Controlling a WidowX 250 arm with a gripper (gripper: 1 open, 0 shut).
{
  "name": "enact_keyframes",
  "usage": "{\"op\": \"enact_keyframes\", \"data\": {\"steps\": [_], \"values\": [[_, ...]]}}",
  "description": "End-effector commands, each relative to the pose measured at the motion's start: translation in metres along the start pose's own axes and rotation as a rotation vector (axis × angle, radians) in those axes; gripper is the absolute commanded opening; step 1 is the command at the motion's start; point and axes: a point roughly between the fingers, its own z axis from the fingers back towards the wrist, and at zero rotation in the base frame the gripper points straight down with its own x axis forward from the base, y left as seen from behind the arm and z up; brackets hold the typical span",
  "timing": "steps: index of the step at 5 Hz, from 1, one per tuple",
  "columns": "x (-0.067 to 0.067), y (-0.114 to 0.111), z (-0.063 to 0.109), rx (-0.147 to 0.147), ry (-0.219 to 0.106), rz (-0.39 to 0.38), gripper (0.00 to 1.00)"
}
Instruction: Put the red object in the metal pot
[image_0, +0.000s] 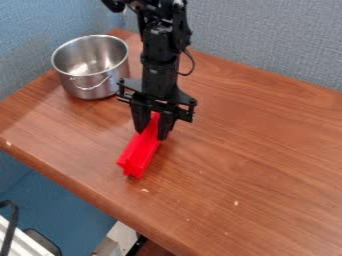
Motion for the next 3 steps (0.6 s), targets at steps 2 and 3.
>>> {"op": "enact_keyframes", "data": {"steps": [2, 3], "values": [[0.0055, 0.009, 0.0206, -0.033, -0.046, 0.013, 0.0], [0.0048, 0.0097, 0.0216, -0.047, -0.038, 0.006, 0.0]]}}
